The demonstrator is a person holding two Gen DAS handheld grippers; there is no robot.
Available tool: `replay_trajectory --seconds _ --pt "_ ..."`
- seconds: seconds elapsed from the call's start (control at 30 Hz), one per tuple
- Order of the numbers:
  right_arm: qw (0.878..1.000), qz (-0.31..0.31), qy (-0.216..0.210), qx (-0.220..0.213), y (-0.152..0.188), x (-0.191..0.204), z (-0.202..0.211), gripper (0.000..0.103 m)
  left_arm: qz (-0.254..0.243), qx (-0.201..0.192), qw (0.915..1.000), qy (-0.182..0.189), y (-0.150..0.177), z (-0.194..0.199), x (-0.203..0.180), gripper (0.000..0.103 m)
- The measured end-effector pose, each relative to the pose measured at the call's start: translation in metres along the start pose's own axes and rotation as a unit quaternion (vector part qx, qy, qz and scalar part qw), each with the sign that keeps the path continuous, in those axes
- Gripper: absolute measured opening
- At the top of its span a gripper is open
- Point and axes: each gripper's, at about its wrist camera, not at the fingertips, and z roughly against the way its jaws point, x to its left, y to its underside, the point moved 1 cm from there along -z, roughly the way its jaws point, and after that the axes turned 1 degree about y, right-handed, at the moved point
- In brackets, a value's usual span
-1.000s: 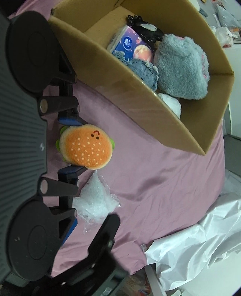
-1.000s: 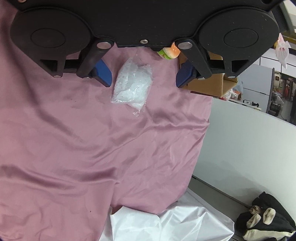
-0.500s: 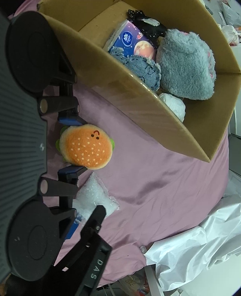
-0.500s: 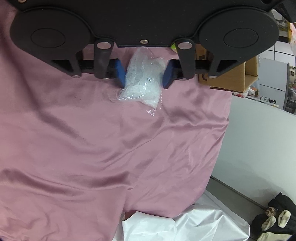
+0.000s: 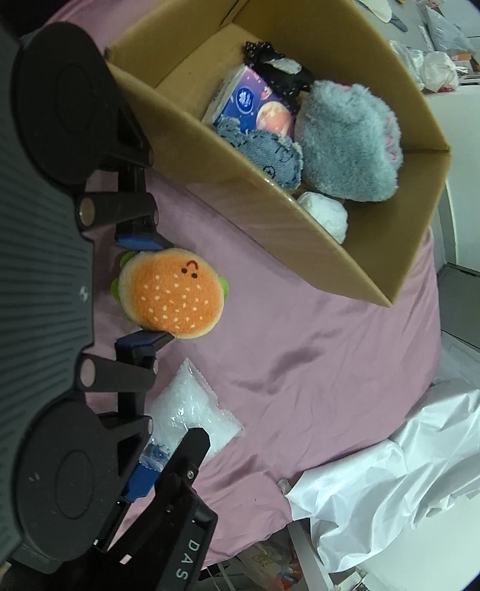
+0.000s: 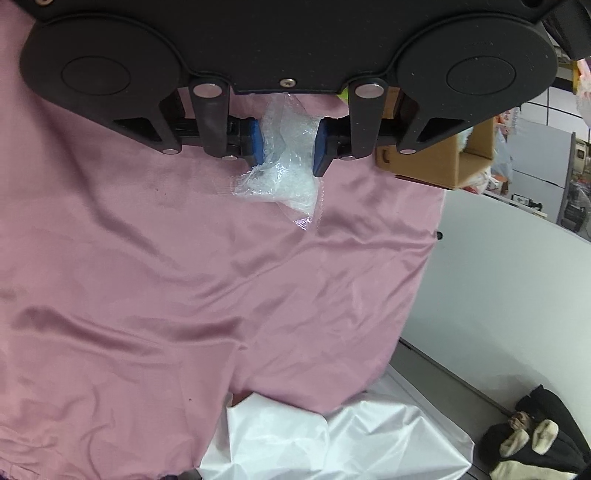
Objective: Organize soft objects
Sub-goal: 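Carry the burger plush with the left tool over the box while the right tool carries the bag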
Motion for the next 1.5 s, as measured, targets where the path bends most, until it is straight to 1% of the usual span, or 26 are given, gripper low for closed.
replay_trajectory --seconds 0.37,0.77,0.87,1.1,1.23,1.37,1.5 --pt "0.999 0.012 -0.036 -0.033 -0.002 0.006 0.041 0.027 -0.017 -0.029 0.9994 0.005 0.004 0.041 -0.008 0.042" --pt "0.995 0.036 -0.073 -0.056 -0.001 0.022 0.074 0.027 -0.021 -0.064 0.9977 0.01 -0.006 0.091 -0.003 0.042" --pt "0.994 0.041 -0.084 -0.058 -0.001 0.027 0.079 0.027 -0.019 -0.074 0.997 0.01 -0.009 0.101 0.002 0.042" --pt "0.992 0.058 -0.093 -0.065 0.003 0.039 0.09 0.027 -0.009 -0.089 0.996 0.007 -0.016 0.119 0.02 0.042" --pt "0.99 0.073 -0.104 -0.066 0.007 0.052 0.096 0.027 -0.003 -0.096 0.9953 0.004 -0.022 0.129 0.032 0.042" --pt "0.987 0.087 -0.115 -0.065 0.012 0.066 0.099 0.027 0.005 -0.102 0.9948 0.002 -0.029 0.134 0.047 0.042" --pt "0.986 0.101 -0.117 -0.062 0.018 0.077 0.099 0.027 0.01 -0.101 0.9948 -0.003 -0.037 0.136 0.064 0.042"
